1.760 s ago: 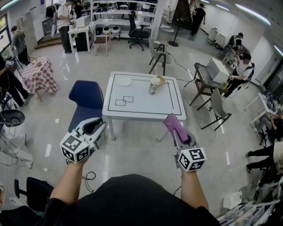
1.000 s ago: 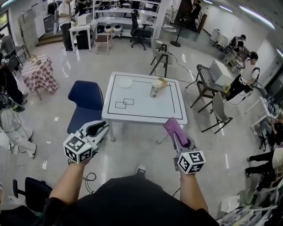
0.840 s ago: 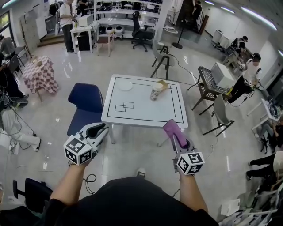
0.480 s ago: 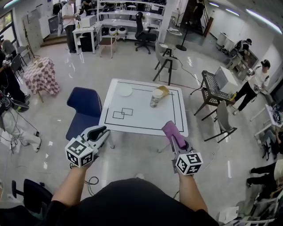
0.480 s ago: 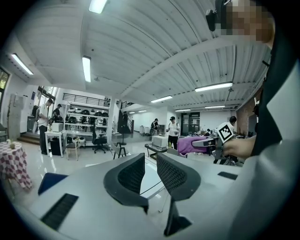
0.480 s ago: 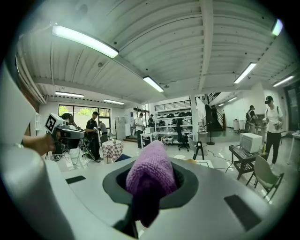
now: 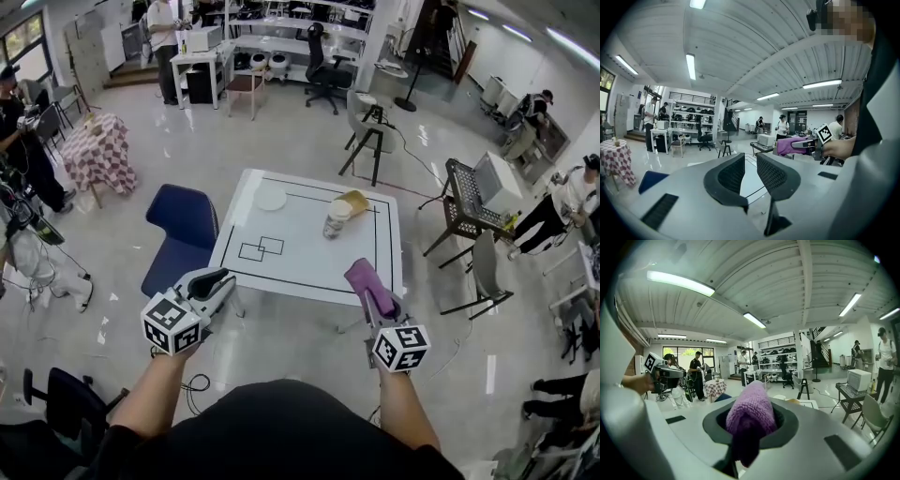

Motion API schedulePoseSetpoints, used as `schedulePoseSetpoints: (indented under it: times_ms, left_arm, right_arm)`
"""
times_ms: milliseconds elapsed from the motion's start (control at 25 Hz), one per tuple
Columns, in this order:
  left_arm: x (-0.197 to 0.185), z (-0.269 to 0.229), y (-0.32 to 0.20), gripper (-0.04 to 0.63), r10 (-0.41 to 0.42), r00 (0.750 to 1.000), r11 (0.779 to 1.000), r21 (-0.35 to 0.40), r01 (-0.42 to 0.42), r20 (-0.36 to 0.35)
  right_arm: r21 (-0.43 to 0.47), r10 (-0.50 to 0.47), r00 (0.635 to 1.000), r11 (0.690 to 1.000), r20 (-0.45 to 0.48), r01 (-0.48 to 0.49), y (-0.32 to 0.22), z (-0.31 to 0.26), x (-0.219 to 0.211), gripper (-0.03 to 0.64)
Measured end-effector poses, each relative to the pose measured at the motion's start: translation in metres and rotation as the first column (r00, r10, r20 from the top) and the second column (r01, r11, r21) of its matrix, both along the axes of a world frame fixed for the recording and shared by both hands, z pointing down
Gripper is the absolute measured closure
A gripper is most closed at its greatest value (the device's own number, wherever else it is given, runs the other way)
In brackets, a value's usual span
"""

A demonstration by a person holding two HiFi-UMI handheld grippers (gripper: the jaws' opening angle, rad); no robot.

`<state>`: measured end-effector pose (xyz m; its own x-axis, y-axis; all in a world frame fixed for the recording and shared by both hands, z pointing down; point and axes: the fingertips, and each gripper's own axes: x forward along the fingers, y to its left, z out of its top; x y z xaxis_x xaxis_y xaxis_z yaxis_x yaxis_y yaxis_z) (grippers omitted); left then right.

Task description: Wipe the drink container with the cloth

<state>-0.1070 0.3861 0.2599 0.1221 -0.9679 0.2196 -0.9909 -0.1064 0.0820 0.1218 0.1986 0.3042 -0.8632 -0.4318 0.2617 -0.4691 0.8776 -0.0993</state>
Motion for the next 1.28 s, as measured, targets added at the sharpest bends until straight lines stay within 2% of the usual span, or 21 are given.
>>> schedulePoseSetpoints:
  times_ms: [360, 760, 1040, 1280]
  left_arm:
    - [0.022, 0.006, -0.054, 0.5, -0.026, 1.0, 0.999, -0.042, 0.026, 0.012]
    - [0.043, 0.002, -0.096, 0.5, -0.032, 0.999, 0.999, -0.023, 0.032, 0.005]
    - [0.032, 0.015, -0.112, 0.5, -0.042, 0.999, 0.998, -0.048, 0.041, -0.008]
    - [0.017, 0.025, -0.145, 0.5, 0.004, 1.0, 0.999, -0.052, -0.005, -0.024]
  right_arm:
    - [-0.042, -0.046, 0.999, 0.998, 0.027, 0.047, -0.058, 0.015, 0.005, 0.528]
    - [-0.038, -0.075, 0.997, 0.996, 0.009, 0.075, -0.099, 0.017, 0.017, 0.528]
    - [-0.038, -0.074, 0.997, 0.997, -0.002, 0.074, -0.123, 0.021, 0.011, 0.528]
    - [-0.038, -0.054, 0.998, 0.998, -0.02, 0.053, -0.141, 0.027, -0.002, 0.528]
